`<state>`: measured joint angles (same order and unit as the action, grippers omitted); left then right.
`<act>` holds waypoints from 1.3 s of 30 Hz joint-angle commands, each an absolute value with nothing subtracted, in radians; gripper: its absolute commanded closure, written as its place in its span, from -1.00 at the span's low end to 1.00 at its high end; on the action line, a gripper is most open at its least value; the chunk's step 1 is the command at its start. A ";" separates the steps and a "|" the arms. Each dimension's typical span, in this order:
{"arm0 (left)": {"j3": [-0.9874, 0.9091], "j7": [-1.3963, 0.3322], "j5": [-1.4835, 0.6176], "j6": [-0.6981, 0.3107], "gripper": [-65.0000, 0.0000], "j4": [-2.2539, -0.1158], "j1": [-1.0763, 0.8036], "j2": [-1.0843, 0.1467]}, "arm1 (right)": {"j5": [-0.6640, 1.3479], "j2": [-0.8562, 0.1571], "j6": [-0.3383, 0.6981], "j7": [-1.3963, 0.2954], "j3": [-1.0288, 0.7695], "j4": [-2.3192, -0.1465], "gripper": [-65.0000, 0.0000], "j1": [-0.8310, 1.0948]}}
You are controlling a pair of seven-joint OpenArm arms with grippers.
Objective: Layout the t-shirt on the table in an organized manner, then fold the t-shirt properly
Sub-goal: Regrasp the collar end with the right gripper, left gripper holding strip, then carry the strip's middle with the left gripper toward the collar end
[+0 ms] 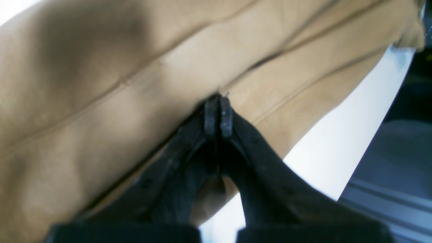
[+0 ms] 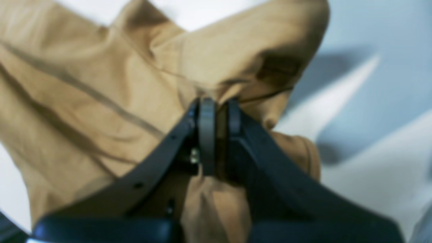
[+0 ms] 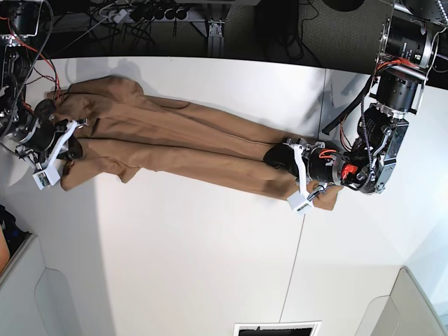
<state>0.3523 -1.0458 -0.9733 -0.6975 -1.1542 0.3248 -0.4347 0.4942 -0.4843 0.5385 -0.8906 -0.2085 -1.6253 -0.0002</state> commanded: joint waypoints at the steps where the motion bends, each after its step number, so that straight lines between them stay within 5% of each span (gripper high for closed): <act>1: 0.346 -1.036 -0.968 -0.698 1.00 -1.154 0.348 -0.443 | 0.505 -0.504 0.542 -0.873 -0.229 -1.665 1.00 0.014; 10: 0.345 -1.144 -1.113 -0.698 1.00 -1.185 0.348 -0.444 | 0.501 -0.504 0.546 -0.836 -0.257 -1.741 1.00 0.128; 15: 0.346 -1.338 -1.298 -0.698 1.00 -1.383 0.343 -0.444 | 0.475 -0.503 0.546 -0.804 -0.257 -1.697 1.00 0.115; 23: 0.391 -1.388 -1.383 -0.698 1.00 -1.641 0.247 -0.407 | 0.479 -0.501 0.546 -0.801 -0.256 -1.575 1.00 0.036; 32: 0.644 -1.008 -0.870 -0.698 1.00 -1.634 0.152 -0.166 | 0.498 -0.501 0.546 -0.804 -0.253 -1.483 1.00 -0.061; 39: 0.668 -0.862 -0.650 -0.698 1.00 -1.465 0.153 -0.046 | 0.547 -0.500 0.547 -0.820 -0.253 -1.483 1.00 -0.071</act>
<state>0.6693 -0.8810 -0.6270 -0.6918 -1.4494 0.1360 -0.0574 0.5320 -0.4816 0.5461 -0.8322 -0.2462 -1.4677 -0.0536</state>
